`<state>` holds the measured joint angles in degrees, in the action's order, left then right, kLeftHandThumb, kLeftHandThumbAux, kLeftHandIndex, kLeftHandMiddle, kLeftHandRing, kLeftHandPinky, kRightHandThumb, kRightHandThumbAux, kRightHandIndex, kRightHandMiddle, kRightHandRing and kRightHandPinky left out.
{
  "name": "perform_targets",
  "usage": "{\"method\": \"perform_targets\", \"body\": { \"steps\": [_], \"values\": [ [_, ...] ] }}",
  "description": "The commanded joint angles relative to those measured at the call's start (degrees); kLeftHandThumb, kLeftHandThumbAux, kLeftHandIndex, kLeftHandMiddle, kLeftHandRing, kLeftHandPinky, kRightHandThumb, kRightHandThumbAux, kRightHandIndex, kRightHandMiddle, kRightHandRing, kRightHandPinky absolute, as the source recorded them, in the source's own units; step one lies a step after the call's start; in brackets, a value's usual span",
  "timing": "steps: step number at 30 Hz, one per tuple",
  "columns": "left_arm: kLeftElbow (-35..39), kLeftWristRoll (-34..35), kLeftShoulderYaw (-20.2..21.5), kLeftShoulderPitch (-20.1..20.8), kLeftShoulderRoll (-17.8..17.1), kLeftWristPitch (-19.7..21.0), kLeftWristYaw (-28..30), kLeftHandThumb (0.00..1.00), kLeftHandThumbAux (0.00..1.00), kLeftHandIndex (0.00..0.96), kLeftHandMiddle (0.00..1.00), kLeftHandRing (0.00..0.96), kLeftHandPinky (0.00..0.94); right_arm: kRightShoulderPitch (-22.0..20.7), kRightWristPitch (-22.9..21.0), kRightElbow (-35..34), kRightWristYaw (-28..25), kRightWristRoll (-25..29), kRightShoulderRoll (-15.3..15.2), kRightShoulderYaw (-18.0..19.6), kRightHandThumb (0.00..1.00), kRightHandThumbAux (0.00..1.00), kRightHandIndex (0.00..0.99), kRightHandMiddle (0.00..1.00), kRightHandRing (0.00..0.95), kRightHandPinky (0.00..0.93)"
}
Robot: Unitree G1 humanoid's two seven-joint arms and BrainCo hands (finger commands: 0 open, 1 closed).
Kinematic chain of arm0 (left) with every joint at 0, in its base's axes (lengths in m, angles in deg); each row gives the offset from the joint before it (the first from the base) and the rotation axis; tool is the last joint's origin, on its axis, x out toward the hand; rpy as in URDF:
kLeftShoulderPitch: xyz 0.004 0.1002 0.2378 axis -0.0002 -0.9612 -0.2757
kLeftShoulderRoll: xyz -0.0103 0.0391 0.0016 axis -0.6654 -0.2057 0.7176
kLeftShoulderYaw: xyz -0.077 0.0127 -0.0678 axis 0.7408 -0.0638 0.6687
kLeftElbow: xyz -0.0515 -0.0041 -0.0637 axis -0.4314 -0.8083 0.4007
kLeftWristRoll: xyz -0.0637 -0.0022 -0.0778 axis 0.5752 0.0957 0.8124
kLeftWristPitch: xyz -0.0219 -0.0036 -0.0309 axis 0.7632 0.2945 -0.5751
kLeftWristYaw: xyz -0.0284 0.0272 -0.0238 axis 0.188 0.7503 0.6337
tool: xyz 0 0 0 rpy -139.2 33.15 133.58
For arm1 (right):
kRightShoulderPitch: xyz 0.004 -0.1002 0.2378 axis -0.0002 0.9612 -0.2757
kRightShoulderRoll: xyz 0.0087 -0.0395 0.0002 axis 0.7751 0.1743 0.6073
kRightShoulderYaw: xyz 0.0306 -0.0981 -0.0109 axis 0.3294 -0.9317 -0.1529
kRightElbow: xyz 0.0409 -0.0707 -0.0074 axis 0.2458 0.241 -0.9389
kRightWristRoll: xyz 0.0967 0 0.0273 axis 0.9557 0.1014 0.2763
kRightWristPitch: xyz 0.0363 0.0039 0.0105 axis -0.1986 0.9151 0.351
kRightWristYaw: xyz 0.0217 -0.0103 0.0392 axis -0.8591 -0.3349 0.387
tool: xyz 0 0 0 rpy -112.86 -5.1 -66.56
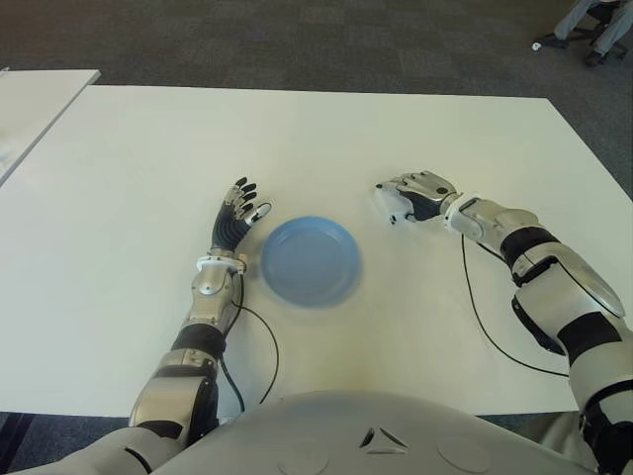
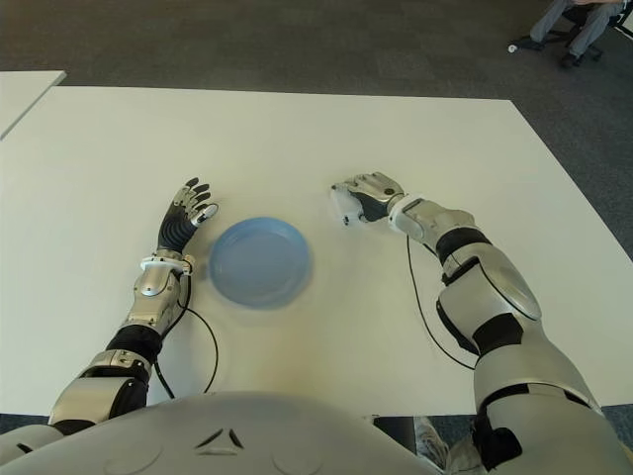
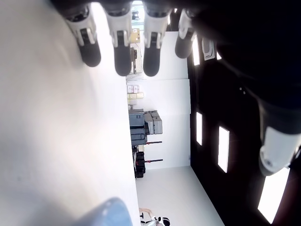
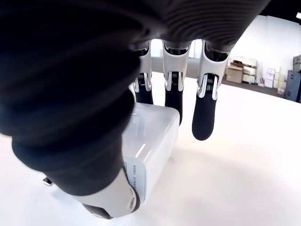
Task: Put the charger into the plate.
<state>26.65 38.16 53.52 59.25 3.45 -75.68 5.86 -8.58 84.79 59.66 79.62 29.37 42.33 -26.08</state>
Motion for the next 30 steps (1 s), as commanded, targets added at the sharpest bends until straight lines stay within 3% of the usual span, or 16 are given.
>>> {"method": "perform_targets", "body": {
  "steps": [1,20,22,23,26,30],
  "values": [
    [-3.9,-0.08,-0.04,-2.85,0.01,2.74,0.57,0.0,0.553,0.087,0.161,0.15,0.128,3.03,1.27,-0.16,-1.95,-0.17,-0.74,0.16,0.015,0.956,0.069,0.452,0.492,0.475],
    [-4.63,-0.4,-0.17,-2.55,0.02,2.42,0.05,0.0,0.551,0.093,0.168,0.157,0.134,4.29,2.4,-3.48,-4.77,2.34,-1.67,4.55,0.125,0.922,0.073,0.418,0.458,0.455],
    [-4.66,-0.46,-0.21,-2.49,0.11,2.35,-0.06,0.0,0.552,0.093,0.169,0.159,0.14,4.31,2.65,-3.85,-5.11,2.69,-1.86,5.15,0.18,0.904,0.09,0.412,0.453,0.454],
    [-4.66,-0.49,-0.22,-2.47,0.15,2.33,-0.15,0.0,0.553,0.093,0.173,0.162,0.139,4.29,2.68,-4.08,-5.21,2.94,-1.95,5.49,0.361,0.844,0.204,0.43,0.463,0.468],
    [-4.64,-0.56,-0.23,-2.45,0.18,2.28,-0.35,0.0,0.556,0.094,0.182,0.169,0.141,4.14,2.33,-4.87,-5.53,3.63,-2.02,6.57,0.586,0.765,0.347,0.5,0.534,0.556],
    [-4.54,-0.76,-0.3,-2.48,0.3,2.11,-0.69,0.0,0.557,0.095,0.189,0.175,0.146,4.62,0.7,-6.9,-3.81,4.26,-1.96,8.64,0.68,0.73,0.408,0.613,0.638,0.667]
  ]
}}
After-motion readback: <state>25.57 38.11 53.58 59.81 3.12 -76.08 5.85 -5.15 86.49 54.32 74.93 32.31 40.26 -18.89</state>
